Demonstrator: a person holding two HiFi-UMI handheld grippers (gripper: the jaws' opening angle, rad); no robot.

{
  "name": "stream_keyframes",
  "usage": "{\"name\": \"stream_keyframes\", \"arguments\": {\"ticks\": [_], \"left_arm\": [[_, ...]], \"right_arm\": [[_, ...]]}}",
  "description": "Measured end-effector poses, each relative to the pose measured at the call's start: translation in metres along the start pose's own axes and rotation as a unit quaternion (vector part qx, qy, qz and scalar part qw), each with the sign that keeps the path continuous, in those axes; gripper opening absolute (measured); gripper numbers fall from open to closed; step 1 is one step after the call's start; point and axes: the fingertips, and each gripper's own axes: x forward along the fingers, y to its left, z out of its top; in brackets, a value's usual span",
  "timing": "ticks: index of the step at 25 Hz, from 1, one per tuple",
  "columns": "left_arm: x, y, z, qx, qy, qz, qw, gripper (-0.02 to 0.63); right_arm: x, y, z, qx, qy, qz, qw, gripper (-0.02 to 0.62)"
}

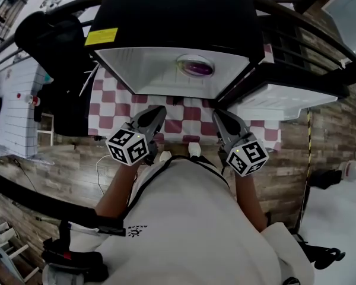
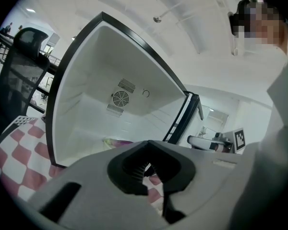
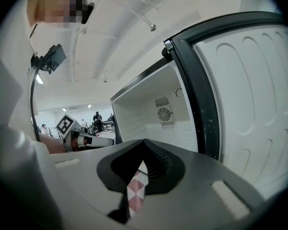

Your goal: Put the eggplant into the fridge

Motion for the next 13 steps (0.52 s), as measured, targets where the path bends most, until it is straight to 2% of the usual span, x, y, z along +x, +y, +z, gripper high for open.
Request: {"name": "stream_keyframes", "arguments": {"ticks": [13], "left_arm": [[0.013,0.000,0.000,-0.006,-0.004,-0.002,1.0000,0.003]], "right_arm": [[-0.003,-0.007,0.000,-0.008,0.006,-0.002,1.000,0.006]]}}
